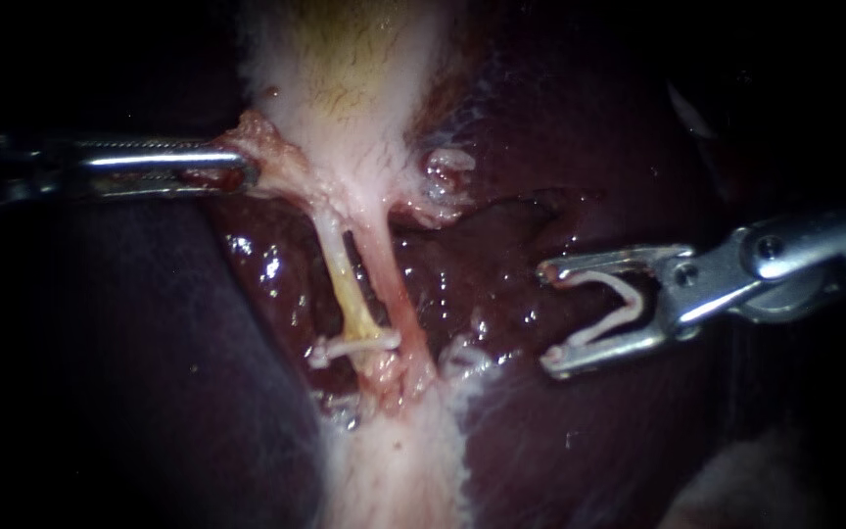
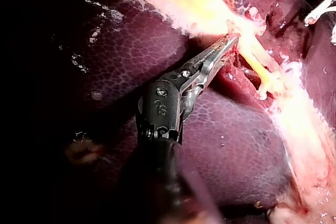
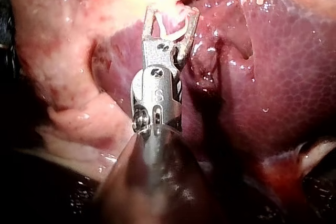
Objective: Clipping second clip left tube
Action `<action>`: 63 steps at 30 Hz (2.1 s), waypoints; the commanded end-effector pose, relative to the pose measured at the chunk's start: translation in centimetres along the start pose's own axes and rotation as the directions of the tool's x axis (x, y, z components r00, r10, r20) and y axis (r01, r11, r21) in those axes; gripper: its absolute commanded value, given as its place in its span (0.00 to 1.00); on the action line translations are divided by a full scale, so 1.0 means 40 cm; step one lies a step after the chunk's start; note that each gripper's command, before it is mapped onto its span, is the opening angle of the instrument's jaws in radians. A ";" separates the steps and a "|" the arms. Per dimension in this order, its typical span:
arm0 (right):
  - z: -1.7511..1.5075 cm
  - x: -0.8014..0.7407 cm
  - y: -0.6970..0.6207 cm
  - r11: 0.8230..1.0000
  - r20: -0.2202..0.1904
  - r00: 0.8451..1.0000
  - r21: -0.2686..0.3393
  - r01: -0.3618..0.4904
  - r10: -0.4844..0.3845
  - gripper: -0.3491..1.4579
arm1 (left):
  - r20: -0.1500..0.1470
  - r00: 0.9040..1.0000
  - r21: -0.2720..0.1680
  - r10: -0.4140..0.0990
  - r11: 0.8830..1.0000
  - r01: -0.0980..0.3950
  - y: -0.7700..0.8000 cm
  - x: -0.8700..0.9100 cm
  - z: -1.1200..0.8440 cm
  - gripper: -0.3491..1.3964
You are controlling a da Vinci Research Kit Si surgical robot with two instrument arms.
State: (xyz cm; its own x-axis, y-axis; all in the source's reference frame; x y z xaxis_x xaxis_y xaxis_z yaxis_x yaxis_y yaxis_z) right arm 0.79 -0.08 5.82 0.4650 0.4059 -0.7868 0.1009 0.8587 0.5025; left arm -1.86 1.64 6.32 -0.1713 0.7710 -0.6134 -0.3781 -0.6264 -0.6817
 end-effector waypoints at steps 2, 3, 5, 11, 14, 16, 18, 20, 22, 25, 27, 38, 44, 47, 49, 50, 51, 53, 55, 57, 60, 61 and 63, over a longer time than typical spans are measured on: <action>0.0035 0.0012 -0.0005 1.000 0.000 1.000 0.014 -0.028 0.028 0.47 | 0.000 1.000 -0.001 0.000 1.000 0.000 -0.0006 -0.0003 0.0002 0.00; 0.0050 0.0017 -0.0006 0.999 -0.001 0.999 0.015 -0.040 0.040 0.47 | 0.000 1.000 -0.001 0.000 1.000 0.000 -0.0009 -0.0004 0.0003 0.00; 0.0081 0.0025 -0.0007 0.998 -0.001 0.998 0.017 -0.057 0.057 0.47 | 0.000 1.000 -0.001 0.001 1.000 -0.001 -0.0011 -0.0006 0.0003 0.00; 0.0178 0.0032 0.0004 0.995 -0.001 0.996 0.032 -0.094 0.094 0.47 | 0.000 1.000 0.000 0.001 1.000 -0.001 -0.0009 -0.0007 0.0004 0.00; 0.0219 0.0030 0.0018 0.992 -0.001 0.992 0.028 -0.122 0.122 0.47 | 0.000 1.000 0.000 0.001 1.000 -0.001 -0.0007 -0.0007 0.0003 0.00; 0.0242 0.0022 0.0028 0.992 -0.001 0.992 0.029 -0.127 0.127 0.47 | -0.001 1.000 0.004 0.000 1.000 0.000 -0.0004 -0.0006 0.0003 0.00; 0.0262 0.0009 0.0039 0.990 0.001 0.991 0.034 -0.136 0.136 0.47 | -0.001 1.000 0.004 0.000 1.000 0.000 -0.0001 -0.0006 0.0003 0.00; 0.0279 -0.0004 0.0048 0.990 0.002 0.990 0.036 -0.139 0.139 0.47 | 0.000 1.000 0.002 0.000 1.000 0.000 0.0001 -0.0005 0.0002 0.00; 0.0297 -0.0020 0.0058 0.988 0.002 0.989 0.035 -0.148 0.148 0.47 | 0.000 1.000 0.002 0.000 1.000 0.000 0.0002 -0.0005 0.0003 0.00; 0.0315 -0.0040 0.0072 0.988 0.003 0.989 0.031 -0.150 0.150 0.47 | 0.000 1.000 0.002 0.000 1.000 0.000 0.0002 -0.0006 0.0003 0.00; 0.0320 -0.0051 0.0080 0.988 0.003 0.989 0.029 -0.149 0.149 0.47 | 0.000 1.000 0.002 0.001 1.000 -0.001 0.0003 -0.0006 0.0003 0.00; 0.0329 -0.0094 0.0131 0.987 0.065 0.985 0.013 -0.161 0.160 0.47 | 0.000 1.000 0.001 0.000 1.000 0.000 0.0009 -0.0006 0.0005 0.00; 0.0349 -0.0091 0.0158 0.986 0.067 0.984 0.011 -0.164 0.163 0.47 | 0.000 1.000 0.002 0.000 1.000 0.000 0.0012 -0.0006 0.0007 0.00; 0.0367 -0.0085 0.0163 0.986 0.064 0.985 0.026 -0.165 0.163 0.47 | 0.000 1.000 -0.001 0.000 1.000 0.000 0.0013 -0.0005 0.0008 0.00; 0.0381 -0.0081 0.0165 0.985 0.058 0.985 0.043 -0.164 0.162 0.47 | 0.000 1.000 0.000 0.000 1.000 0.000 0.0013 -0.0005 0.0009 0.00; 0.0392 -0.0079 0.0165 0.984 0.051 0.985 0.052 -0.169 0.166 0.47 | 0.000 1.000 0.000 0.000 1.000 0.000 0.0013 -0.0006 0.0010 0.00; 0.0400 -0.0078 0.0165 0.983 0.048 0.984 0.052 -0.174 0.171 0.47 | 0.000 1.000 0.000 0.000 1.000 0.000 0.0013 -0.0006 0.0011 0.00; 0.0418 -0.0077 0.0164 0.984 0.038 0.985 0.061 -0.170 0.168 0.47 | 0.000 1.000 0.000 0.000 1.000 0.000 0.0014 -0.0006 0.0012 0.00; 0.0432 -0.0077 0.0164 0.983 0.029 0.986 0.073 -0.169 0.167 0.47 | 0.000 1.000 0.000 0.001 1.000 -0.001 0.0014 -0.0006 0.0013 0.00; 0.0444 -0.0076 0.0162 0.980 0.021 0.984 0.089 -0.175 0.174 0.47 | 0.000 1.000 0.000 0.001 1.000 -0.001 0.0014 -0.0006 0.0014 0.00; 0.0452 -0.0074 0.0155 0.977 0.009 0.984 0.116 -0.178 0.178 0.47 | 0.000 1.000 0.001 0.001 1.000 -0.001 0.0014 -0.0007 0.0016 0.00; 0.0453 -0.0073 0.0153 0.976 0.005 0.984 0.125 -0.179 0.180 0.47 | 0.000 1.000 0.001 0.001 1.000 -0.001 0.0015 -0.0007 0.0016 0.00; 0.0454 -0.0071 0.0149 0.973 0.000 0.983 0.143 -0.181 0.183 0.47 | 0.000 1.000 0.001 0.001 1.000 -0.001 0.0014 -0.0007 0.0017 0.00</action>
State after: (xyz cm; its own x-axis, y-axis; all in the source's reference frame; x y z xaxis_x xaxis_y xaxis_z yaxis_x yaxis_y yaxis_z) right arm 2.32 -0.26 6.99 0.4739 0.5577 -0.6815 0.1455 0.7136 0.6852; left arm -1.94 1.58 6.32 -0.1713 0.7706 -0.6139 -0.3786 -0.6268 -0.6810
